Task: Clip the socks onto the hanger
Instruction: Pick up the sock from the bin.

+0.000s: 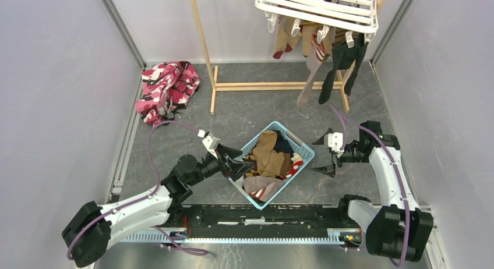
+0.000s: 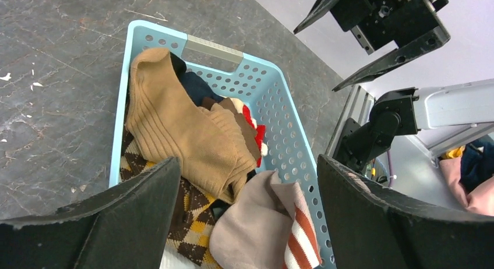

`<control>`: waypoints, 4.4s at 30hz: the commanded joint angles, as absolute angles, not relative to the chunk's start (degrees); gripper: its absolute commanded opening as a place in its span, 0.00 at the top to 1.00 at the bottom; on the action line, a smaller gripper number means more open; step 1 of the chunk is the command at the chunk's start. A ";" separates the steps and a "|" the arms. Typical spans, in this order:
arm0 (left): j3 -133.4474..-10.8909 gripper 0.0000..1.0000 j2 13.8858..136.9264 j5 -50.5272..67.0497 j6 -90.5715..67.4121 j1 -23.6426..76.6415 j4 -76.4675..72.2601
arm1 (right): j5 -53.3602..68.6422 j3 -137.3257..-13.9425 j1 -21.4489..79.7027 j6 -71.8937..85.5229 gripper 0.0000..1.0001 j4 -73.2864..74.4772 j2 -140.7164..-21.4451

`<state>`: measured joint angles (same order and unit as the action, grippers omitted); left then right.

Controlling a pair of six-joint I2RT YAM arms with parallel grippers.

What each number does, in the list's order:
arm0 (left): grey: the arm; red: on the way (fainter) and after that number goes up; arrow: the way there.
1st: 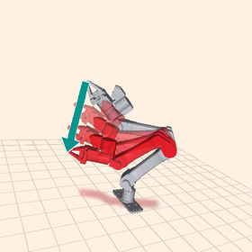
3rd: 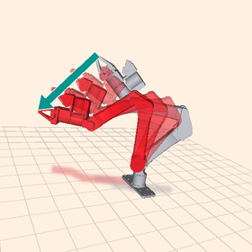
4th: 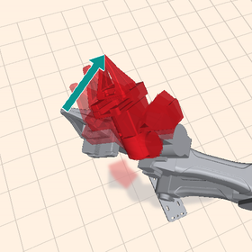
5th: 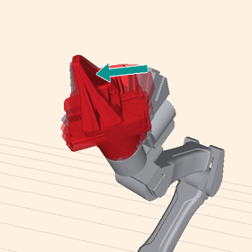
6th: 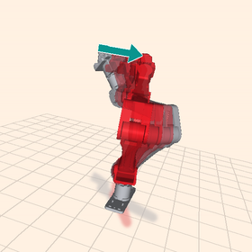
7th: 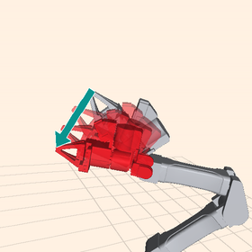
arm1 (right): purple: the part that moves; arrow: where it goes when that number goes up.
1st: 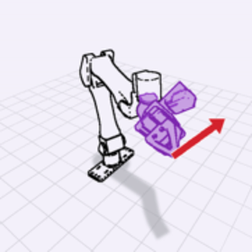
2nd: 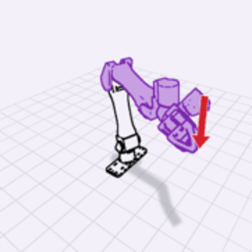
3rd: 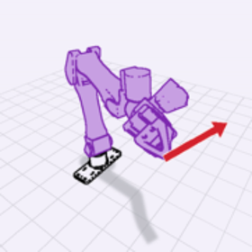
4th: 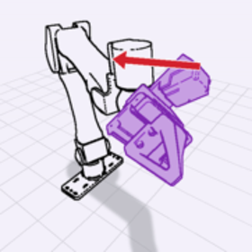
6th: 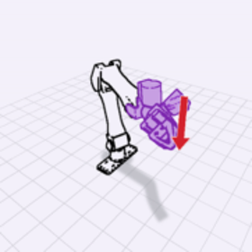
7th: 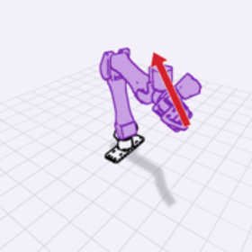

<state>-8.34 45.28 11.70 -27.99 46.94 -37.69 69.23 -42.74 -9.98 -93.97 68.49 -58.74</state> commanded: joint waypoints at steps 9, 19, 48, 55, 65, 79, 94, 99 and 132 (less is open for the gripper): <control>-11.97 0.26 46.77 11.69 -36.53 46.66 -29.71 | 58.16 -39.36 -10.20 -70.18 0.02 48.40 -54.80; -22.93 0.55 53.03 7.57 -42.62 48.65 -11.98 | 57.57 -39.20 -10.11 -68.09 0.02 47.02 -52.79; -65.19 0.41 88.72 -20.98 -27.91 79.12 37.11 | 58.10 -39.29 -8.79 -68.63 0.02 47.77 -52.95; -64.96 0.72 88.22 -20.19 -27.35 79.10 36.64 | 57.79 -39.29 -8.73 -68.70 0.02 47.64 -52.95; -63.37 0.98 77.72 -18.57 -23.36 79.10 29.00 | 58.65 -39.38 -8.13 -69.00 0.02 47.98 -52.22; -40.17 0.98 55.36 -24.60 -25.04 76.93 -10.37 | 75.70 -47.91 5.29 -95.12 0.02 66.91 -57.88; -34.18 0.98 55.81 -45.81 -54.35 76.38 -19.66 | 47.88 -40.82 23.01 -43.52 0.02 21.49 -53.73; -37.87 0.98 58.23 -49.20 -57.81 76.33 -14.13 | 55.19 -42.56 23.52 -44.88 0.02 24.34 -54.24; -33.22 0.23 53.45 -20.69 -22.89 74.26 -9.86 | 73.69 -45.64 15.69 -48.95 1.00 33.07 -62.10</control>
<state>-37.28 60.25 -35.46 -43.94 74.30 -10.00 68.79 -44.84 16.88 -41.80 25.76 -60.80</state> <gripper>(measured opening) 0.681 0.009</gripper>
